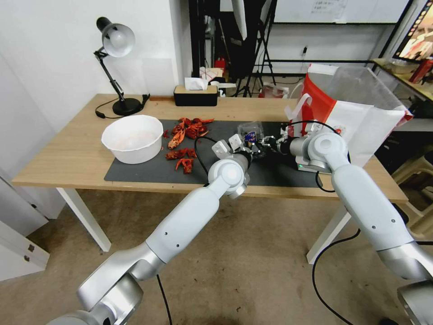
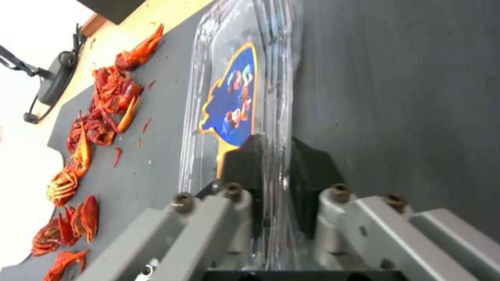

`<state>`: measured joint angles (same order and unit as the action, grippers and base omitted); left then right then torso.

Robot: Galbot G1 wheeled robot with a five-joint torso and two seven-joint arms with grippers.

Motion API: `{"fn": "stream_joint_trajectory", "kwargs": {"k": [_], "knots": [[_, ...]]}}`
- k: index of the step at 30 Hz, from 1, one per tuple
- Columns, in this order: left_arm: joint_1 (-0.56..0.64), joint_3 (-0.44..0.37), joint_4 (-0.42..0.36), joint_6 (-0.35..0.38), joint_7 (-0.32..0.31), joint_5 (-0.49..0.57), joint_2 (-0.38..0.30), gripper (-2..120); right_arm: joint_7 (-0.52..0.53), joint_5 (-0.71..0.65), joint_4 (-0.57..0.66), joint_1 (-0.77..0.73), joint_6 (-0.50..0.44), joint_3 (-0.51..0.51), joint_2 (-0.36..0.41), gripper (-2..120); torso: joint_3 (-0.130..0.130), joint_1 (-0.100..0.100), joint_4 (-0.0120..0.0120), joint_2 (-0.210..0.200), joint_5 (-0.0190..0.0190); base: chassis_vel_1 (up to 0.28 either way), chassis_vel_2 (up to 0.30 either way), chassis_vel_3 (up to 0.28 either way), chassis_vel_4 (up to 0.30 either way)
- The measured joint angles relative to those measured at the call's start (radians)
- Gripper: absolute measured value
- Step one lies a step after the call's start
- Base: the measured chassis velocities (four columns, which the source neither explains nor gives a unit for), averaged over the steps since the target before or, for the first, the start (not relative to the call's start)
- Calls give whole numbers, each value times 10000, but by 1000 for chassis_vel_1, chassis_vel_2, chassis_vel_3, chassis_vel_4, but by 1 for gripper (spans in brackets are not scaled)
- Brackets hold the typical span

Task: Close the takeout container lid, then place the container into the takeout bag.

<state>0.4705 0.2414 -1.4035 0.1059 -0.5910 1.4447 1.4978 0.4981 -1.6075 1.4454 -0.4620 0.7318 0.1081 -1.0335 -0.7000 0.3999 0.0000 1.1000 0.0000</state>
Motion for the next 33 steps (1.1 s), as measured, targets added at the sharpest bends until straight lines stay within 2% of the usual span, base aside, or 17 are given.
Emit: {"fn": "stream_joint_trajectory", "kwargs": {"k": [1,3,17,33], "knots": [[0,0,0,0,0,0,0,0,0,0,0,0,0,0,0,8,0,0,0,0,0,0,0,0,0],[0,15,22,0,12,-16,16,0,6,11,-11,0,-2,8,12,0,0,0,0,0,0,0,0,0,0],[70,-1,-198,-7,43,-43,-206,0,22,45,12,-69,-8,121,26,0,0,1,0,0,0,0,0,0,0],[667,-434,-1484,-18,-31,-165,-1188,0,49,-64,129,-222,-13,374,104,0,0,1,-1,0,-1,0,0,0,0]]}}
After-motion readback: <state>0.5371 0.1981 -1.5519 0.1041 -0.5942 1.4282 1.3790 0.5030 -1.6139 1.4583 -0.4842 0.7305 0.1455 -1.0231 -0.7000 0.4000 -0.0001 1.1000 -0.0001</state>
